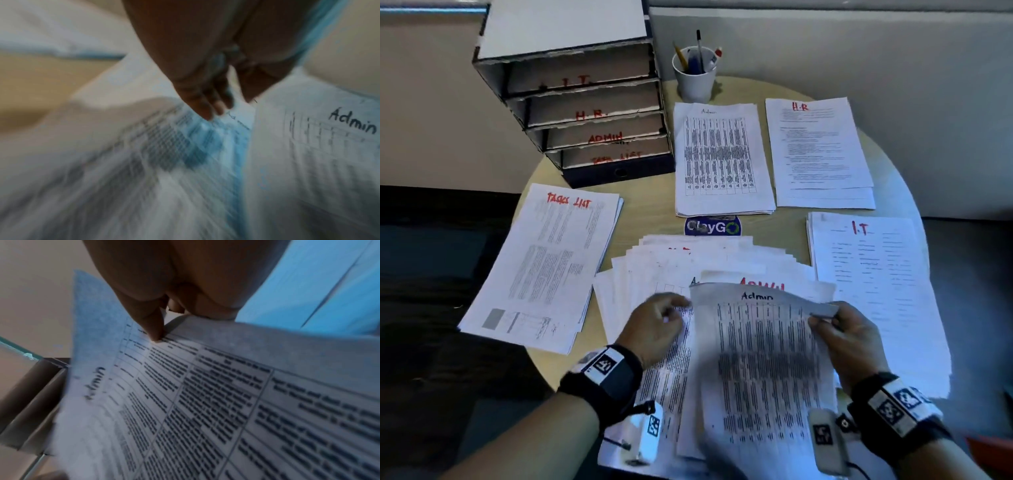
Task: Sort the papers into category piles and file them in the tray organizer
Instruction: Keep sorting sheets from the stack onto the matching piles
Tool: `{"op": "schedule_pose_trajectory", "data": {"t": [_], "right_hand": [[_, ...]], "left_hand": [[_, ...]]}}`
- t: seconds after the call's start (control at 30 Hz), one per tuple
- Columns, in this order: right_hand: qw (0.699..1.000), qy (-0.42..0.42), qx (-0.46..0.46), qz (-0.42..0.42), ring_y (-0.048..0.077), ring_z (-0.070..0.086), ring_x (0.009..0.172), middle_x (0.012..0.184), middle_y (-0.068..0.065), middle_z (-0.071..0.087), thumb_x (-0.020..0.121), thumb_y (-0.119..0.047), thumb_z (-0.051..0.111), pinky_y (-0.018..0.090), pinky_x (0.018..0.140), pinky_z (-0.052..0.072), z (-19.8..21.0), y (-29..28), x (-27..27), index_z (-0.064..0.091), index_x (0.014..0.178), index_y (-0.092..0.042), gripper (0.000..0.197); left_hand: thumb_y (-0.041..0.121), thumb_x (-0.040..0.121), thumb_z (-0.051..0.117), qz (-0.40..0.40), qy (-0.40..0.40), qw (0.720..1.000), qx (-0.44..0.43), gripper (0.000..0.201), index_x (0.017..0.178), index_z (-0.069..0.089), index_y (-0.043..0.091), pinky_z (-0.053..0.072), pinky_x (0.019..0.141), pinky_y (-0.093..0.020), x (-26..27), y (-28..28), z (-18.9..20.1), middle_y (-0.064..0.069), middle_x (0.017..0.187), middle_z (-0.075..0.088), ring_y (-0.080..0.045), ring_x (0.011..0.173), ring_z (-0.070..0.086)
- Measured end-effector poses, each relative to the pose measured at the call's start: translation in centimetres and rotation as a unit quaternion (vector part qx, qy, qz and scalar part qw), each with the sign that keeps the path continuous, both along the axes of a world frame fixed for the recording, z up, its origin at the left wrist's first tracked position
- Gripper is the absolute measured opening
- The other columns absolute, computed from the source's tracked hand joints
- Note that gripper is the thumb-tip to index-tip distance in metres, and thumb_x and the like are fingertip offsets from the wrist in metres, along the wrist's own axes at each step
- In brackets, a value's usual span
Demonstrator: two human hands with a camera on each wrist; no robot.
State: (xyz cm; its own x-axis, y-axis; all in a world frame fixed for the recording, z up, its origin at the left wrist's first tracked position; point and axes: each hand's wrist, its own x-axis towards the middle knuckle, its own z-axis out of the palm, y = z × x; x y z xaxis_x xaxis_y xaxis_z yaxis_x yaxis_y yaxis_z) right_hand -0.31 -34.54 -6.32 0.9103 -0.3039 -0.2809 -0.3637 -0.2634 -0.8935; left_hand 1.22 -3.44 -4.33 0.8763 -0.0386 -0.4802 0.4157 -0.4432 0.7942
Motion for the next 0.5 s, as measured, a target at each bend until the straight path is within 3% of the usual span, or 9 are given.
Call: {"op": "schedule_pose_trajectory", "data": {"t": [0.07,0.13,0.2,0.27,0.3,0.37,0.4,0.47,0.5], "right_hand": [[1.000,0.002,-0.019,0.015,0.012,0.049,0.057,0.065,0.009,0.060,0.084,0.000,0.068,0.023,0.052,0.039,0.1,-0.8,-0.3,0.066,0.079,-0.022,0.022],[0.997,0.009,-0.049,0.050,0.012,0.047,0.054,0.064,0.013,0.059,0.083,0.001,0.070,0.021,0.048,0.036,0.3,-1.5,-0.4,0.064,0.075,-0.021,0.024],[0.994,0.024,-0.052,0.094,0.018,0.053,0.060,0.067,0.008,0.063,0.080,0.007,0.070,0.022,0.052,0.039,0.5,-2.0,-0.8,0.064,0.075,-0.025,0.033],[0.992,0.034,-0.028,0.121,0.018,0.060,0.067,0.072,-0.001,0.067,0.076,0.020,0.062,0.024,0.057,0.045,0.9,-2.0,-1.3,0.064,0.074,-0.022,0.042],[0.992,0.031,-0.006,0.118,0.013,0.061,0.067,0.073,-0.004,0.068,0.075,0.025,0.057,0.022,0.056,0.047,1.2,-1.8,-1.4,0.063,0.072,-0.019,0.044],[0.995,0.018,0.036,0.087,0.009,0.060,0.065,0.072,-0.005,0.068,0.076,0.027,0.054,0.021,0.057,0.048,1.7,-1.2,-1.6,0.062,0.073,-0.014,0.042],[0.996,0.015,0.055,0.067,0.012,0.061,0.068,0.073,-0.004,0.069,0.079,0.024,0.056,0.025,0.062,0.049,1.5,-1.0,-1.6,0.063,0.078,-0.015,0.040],[0.993,0.028,0.111,0.040,0.023,0.069,0.082,0.088,0.005,0.075,0.084,0.015,0.060,0.041,0.077,0.054,1.0,-0.5,-1.6,0.062,0.107,-0.023,0.044],[0.991,0.037,0.122,0.039,0.028,0.071,0.089,0.095,0.009,0.075,0.084,0.012,0.063,0.047,0.082,0.054,0.7,-0.3,-1.6,0.053,0.125,-0.027,0.057]], "left_hand": [[0.011,0.088,0.063,-0.048,-0.080,0.982,0.166,0.028,0.111,0.066,0.026,0.047,0.083,-0.019,2.0,0.8,-0.3,0.003,0.120,0.058,-0.016,0.104,0.059],[0.020,0.084,0.068,-0.165,-0.111,0.940,0.278,0.042,0.125,0.061,0.021,0.038,0.105,-0.030,4.6,1.2,-0.5,0.001,0.142,0.047,-0.023,0.129,0.042],[0.033,0.081,0.073,-0.293,-0.091,0.885,0.351,0.064,0.139,0.047,0.026,0.034,0.112,-0.045,7.2,0.7,-0.3,0.000,0.155,0.032,-0.028,0.140,0.029],[0.045,0.076,0.077,-0.359,-0.061,0.842,0.399,0.077,0.141,0.040,0.030,0.038,0.105,-0.052,9.2,0.1,-0.1,-0.002,0.151,0.035,-0.032,0.136,0.033],[0.047,0.073,0.078,-0.364,-0.048,0.834,0.412,0.076,0.137,0.041,0.031,0.041,0.100,-0.052,9.9,-0.2,-0.1,-0.003,0.143,0.040,-0.033,0.130,0.038],[0.047,0.069,0.080,-0.348,-0.036,0.838,0.419,0.071,0.129,0.045,0.032,0.042,0.097,-0.051,10.5,-0.5,-0.1,-0.003,0.130,0.046,-0.031,0.120,0.044],[0.046,0.069,0.080,-0.338,-0.034,0.844,0.416,0.068,0.126,0.045,0.033,0.041,0.097,-0.050,10.5,-0.6,-0.1,-0.002,0.126,0.048,-0.029,0.118,0.046],[0.043,0.070,0.078,-0.319,-0.041,0.854,0.409,0.056,0.117,0.048,0.034,0.041,0.093,-0.046,10.4,-0.5,-0.3,0.002,0.118,0.050,-0.026,0.113,0.047],[0.040,0.071,0.076,-0.311,-0.049,0.857,0.408,0.046,0.108,0.050,0.035,0.040,0.089,-0.043,10.4,-0.4,-0.4,0.003,0.111,0.050,-0.025,0.111,0.046]]}}
